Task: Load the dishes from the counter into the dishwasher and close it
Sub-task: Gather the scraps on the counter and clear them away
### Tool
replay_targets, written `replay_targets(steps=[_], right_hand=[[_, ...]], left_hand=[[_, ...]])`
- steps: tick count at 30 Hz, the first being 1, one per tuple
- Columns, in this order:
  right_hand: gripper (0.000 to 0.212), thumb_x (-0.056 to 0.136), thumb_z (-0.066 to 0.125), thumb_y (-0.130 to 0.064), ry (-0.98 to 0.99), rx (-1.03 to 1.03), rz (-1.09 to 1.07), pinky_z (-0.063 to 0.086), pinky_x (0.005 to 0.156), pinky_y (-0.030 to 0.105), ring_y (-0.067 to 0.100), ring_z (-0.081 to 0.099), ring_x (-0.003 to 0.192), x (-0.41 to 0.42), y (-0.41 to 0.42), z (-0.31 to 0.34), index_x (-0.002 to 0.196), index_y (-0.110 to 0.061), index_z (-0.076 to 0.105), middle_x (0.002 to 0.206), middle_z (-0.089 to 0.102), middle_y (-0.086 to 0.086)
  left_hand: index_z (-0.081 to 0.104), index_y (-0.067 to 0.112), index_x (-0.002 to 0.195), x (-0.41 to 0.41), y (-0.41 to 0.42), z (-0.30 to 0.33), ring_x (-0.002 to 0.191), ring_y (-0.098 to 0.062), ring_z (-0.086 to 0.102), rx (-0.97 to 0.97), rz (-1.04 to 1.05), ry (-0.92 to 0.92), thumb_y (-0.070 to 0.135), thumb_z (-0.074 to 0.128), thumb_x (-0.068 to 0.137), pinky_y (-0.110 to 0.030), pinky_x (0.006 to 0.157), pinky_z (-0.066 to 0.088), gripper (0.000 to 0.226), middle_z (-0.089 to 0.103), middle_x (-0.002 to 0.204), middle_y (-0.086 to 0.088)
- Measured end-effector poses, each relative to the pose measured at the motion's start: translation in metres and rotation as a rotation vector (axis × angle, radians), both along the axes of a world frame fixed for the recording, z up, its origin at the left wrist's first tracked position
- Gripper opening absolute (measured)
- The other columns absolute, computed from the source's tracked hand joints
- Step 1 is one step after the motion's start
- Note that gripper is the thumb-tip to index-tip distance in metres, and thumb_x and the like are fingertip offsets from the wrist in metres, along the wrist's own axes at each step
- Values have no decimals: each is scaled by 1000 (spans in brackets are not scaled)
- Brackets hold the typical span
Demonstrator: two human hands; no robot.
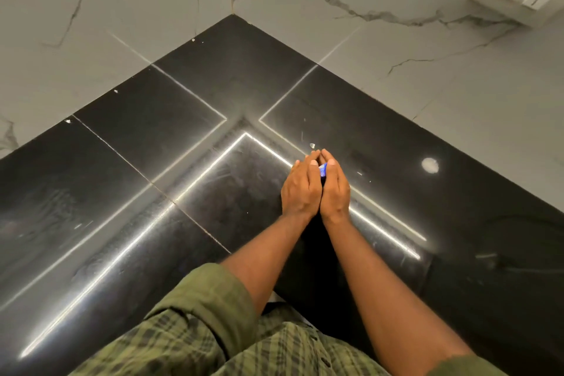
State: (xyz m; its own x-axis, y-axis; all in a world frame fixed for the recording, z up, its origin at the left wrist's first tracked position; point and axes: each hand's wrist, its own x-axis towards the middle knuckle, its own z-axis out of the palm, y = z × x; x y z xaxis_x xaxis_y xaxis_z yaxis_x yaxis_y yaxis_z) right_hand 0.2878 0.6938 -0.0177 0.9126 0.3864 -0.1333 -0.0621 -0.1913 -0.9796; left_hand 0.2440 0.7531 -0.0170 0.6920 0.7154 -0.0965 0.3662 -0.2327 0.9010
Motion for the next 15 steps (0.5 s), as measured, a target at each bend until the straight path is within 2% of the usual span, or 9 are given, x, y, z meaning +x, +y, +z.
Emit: replay_targets(steps=[3, 5, 6, 8, 10, 15], right_hand=[[39, 112, 40, -20, 131, 187, -104, 49, 100, 14, 0, 63, 124, -3, -2, 7, 143, -12, 63, 139, 68, -2], [39, 111, 42, -18, 273, 343, -138, 48, 105, 21, 8, 63, 129, -6, -6, 7, 144, -9, 62, 141, 67, 1], [39, 111, 42, -17, 347, 428, -155, 47, 111, 27, 14, 62, 132, -9, -9, 7, 144, -8, 61, 142, 66, 4], [39, 110, 45, -18, 463, 570, -182, 45, 115, 34, 21, 62, 133, -15, -15, 9, 144, -7, 61, 141, 67, 6], [37, 108, 49, -20, 555, 662, -214, 49, 112, 34, 21, 65, 128, -23, -22, 12, 140, -8, 64, 135, 70, 6], [30, 101, 67, -18, 710, 751, -275, 56, 101, 33, 24, 71, 117, -35, -44, 31, 126, -3, 73, 126, 74, 15]], left_hand=[[58, 34, 145, 1, -14, 11, 131, -7, 57, -252, 74, -121, 36, 31, 107, -30, 112, 44, 47, 63, 144, 10], [61, 38, 141, 0, -24, 14, 120, 6, 60, -357, 99, -197, 44, 32, 101, -18, 102, 46, 50, 65, 139, 16], [64, 39, 138, -1, -29, 14, 116, 8, 62, -403, 109, -229, 46, 34, 98, -16, 99, 48, 50, 68, 134, 17], [69, 36, 133, -3, -37, 10, 114, -1, 68, -492, 128, -289, 43, 40, 100, -27, 102, 54, 44, 73, 127, 13], [73, 29, 128, -5, -43, 7, 112, -12, 72, -571, 158, -341, 33, 48, 104, -41, 103, 57, 35, 76, 122, 6], [78, 27, 120, -12, -66, 7, 108, -14, 75, -590, 248, -374, 20, 60, 103, -43, 102, 58, 25, 79, 114, 6]])
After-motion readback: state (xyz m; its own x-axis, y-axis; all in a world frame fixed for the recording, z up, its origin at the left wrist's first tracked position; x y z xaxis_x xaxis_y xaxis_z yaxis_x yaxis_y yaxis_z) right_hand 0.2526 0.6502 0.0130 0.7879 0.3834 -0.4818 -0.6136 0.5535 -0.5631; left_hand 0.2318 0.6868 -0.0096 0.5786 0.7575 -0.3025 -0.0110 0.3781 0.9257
